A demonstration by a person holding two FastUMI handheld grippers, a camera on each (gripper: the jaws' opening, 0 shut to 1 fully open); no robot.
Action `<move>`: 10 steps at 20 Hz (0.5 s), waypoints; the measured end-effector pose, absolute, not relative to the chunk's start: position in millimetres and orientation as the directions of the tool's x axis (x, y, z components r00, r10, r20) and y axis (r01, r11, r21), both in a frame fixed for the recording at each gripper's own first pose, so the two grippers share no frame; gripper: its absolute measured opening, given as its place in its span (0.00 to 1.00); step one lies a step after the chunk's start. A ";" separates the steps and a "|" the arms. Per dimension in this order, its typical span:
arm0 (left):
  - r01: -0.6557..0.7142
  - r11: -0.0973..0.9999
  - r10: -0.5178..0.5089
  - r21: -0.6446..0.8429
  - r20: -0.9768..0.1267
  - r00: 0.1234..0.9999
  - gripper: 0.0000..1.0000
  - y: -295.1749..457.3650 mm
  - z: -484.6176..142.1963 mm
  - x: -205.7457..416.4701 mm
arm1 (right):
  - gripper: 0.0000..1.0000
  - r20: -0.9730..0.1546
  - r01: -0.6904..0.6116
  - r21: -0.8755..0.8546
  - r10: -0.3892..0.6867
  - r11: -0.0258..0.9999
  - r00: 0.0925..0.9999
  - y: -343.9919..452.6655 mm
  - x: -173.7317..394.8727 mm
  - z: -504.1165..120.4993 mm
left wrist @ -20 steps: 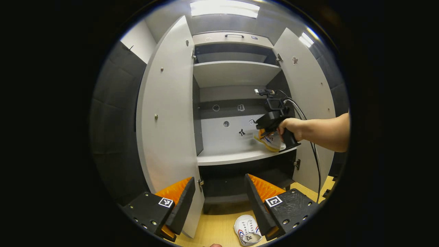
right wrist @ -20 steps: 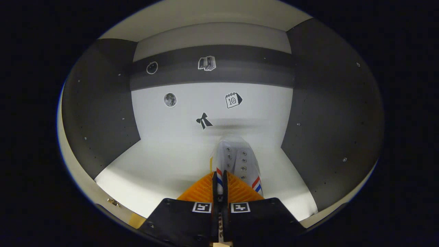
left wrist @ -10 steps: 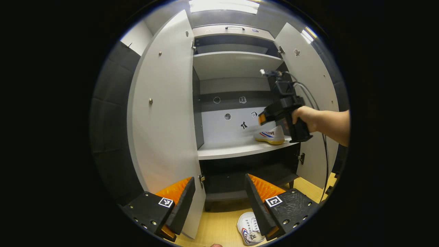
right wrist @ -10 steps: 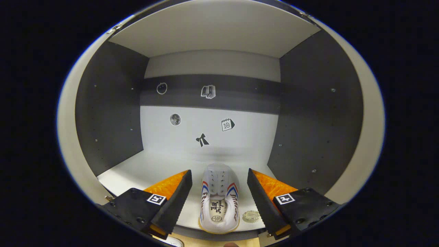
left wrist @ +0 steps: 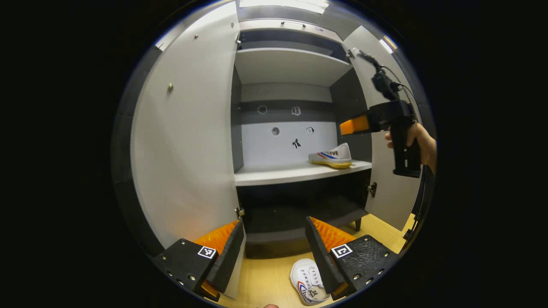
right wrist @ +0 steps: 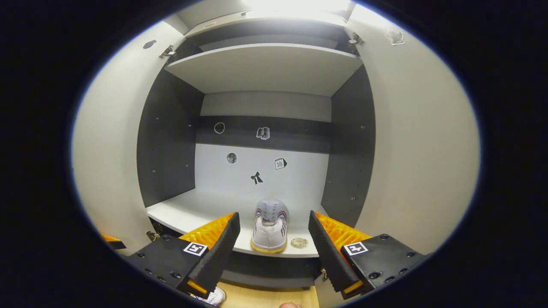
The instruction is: Grab one shoe with the right hand and put it into the shoe cabinet, grab the other shoe with the left hand and put it into the shoe cabinet; then close the right door with the right hand and the left door with the left hand.
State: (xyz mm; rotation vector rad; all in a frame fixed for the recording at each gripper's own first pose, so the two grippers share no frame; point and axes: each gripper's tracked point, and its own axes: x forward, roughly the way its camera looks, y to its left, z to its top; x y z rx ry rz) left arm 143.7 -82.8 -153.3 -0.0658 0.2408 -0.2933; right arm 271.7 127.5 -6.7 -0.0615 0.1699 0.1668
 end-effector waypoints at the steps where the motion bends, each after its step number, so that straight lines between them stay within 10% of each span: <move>1: 0.289 0.951 -0.307 -0.109 -0.238 0.921 0.78 -86.8 -159.7 143.3 | 1.00 -0.174 -0.170 -0.045 0.160 0.984 0.972 124.7 263.2 -9.1; 10: 0.379 0.919 -0.390 -0.110 -0.393 0.833 0.79 -125.5 -249.1 140.5 | 0.97 -0.170 -0.189 -0.056 0.177 0.980 0.969 112.1 187.1 -39.3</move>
